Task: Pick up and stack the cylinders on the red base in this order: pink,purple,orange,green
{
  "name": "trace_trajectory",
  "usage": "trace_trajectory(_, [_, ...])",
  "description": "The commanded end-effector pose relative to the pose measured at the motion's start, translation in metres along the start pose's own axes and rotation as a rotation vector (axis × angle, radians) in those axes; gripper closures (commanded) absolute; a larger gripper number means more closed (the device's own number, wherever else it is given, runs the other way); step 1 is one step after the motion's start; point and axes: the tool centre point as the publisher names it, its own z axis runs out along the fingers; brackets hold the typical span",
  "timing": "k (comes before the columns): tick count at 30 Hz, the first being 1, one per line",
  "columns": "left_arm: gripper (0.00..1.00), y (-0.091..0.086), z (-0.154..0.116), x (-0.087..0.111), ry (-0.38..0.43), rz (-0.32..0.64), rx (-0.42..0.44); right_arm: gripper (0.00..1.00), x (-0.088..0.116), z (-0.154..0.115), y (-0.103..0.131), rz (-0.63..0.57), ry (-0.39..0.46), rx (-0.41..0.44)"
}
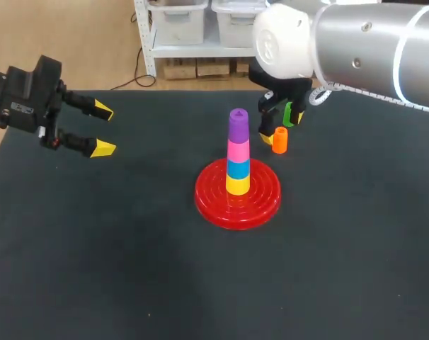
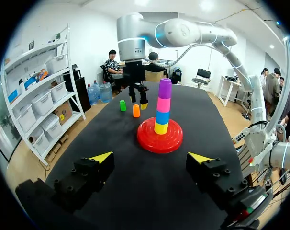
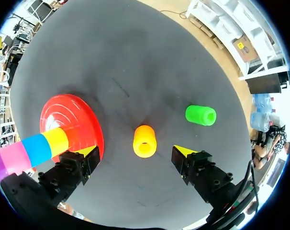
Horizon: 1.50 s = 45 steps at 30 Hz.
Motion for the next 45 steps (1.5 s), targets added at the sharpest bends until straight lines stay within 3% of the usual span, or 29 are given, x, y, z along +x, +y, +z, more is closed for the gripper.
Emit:
trace_trajectory(1, [0.00,-0.001,0.000,0.001,-0.003,0.002,-0.003,0.09,0.004,0.004,0.000,0.004,-0.012,-0.002])
trace_trajectory(15, [0.00,-0.001,0.000,0.001,-0.003,0.002,-0.003,0.18,-0.002,0.008,0.000,0.019,-0.022,0.003])
trace_trajectory(19, [0.00,-0.001,0.000,0.001,-0.003,0.002,-0.003,0.31,-0.003,0.009,-0.001,0.019,-0.017,0.005])
trace_trajectory(29, [0.00,-0.001,0.000,0.001,-0.003,0.002,-0.003,0.33,-0.004,0.013,-0.003,0.028,-0.015,0.000])
trace_trajectory(37, [0.00,-0.001,0.000,0.001,-0.003,0.002,-0.003,0.57,-0.005,0.014,-0.004,0.032,-0.017,-0.002])
trace_trajectory(38, [0.00,-0.001,0.000,0.001,-0.003,0.002,-0.003,0.76,-0.006,0.014,-0.004,0.038,-0.008,0.000])
trace_trajectory(40, [0.00,-0.001,0.000,0.001,-0.003,0.002,-0.003,1.00,-0.006,0.014,-0.004,0.040,-0.004,0.001])
trace_trajectory(45, [0.00,-0.001,0.000,0.001,-0.003,0.002,-0.003,1.00,-0.004,0.006,-0.007,0.055,0.000,0.017])
